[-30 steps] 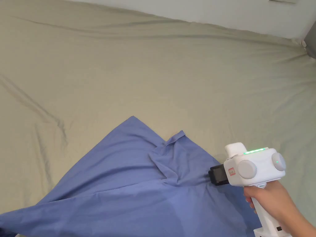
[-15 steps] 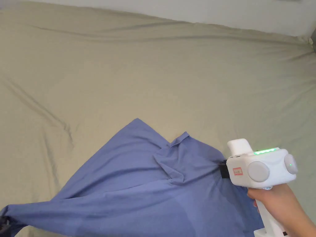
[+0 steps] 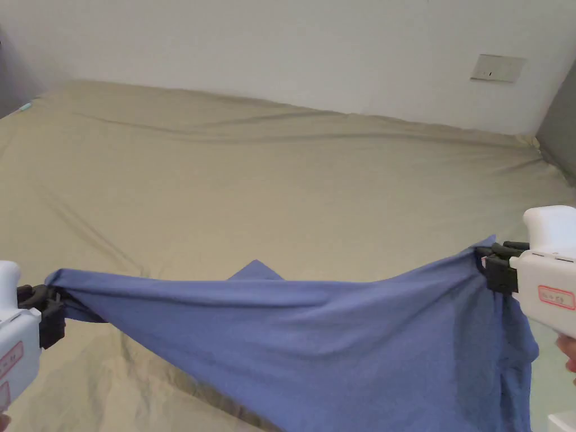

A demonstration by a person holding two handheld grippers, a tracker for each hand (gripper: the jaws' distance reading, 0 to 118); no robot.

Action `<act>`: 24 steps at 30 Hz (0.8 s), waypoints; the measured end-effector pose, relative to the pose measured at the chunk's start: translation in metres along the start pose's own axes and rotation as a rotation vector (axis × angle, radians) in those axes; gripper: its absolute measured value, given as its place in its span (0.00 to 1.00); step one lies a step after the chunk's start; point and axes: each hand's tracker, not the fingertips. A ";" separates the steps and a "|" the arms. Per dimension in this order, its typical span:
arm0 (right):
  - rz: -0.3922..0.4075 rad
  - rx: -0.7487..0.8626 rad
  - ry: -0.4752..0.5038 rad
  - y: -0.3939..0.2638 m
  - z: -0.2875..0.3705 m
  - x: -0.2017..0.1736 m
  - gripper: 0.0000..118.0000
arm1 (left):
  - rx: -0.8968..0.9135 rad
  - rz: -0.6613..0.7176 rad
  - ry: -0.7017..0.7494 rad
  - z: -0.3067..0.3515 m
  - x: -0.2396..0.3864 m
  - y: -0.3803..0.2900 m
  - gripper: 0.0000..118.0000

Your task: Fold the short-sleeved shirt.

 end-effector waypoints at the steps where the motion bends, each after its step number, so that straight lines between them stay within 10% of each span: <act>1: -0.002 0.033 -0.010 0.006 0.015 0.002 0.05 | 0.020 -0.002 -0.011 0.003 0.001 0.011 0.02; 24: -0.037 0.535 -0.209 0.125 0.183 0.017 0.05 | 0.466 -0.140 0.052 0.092 -0.003 0.238 0.02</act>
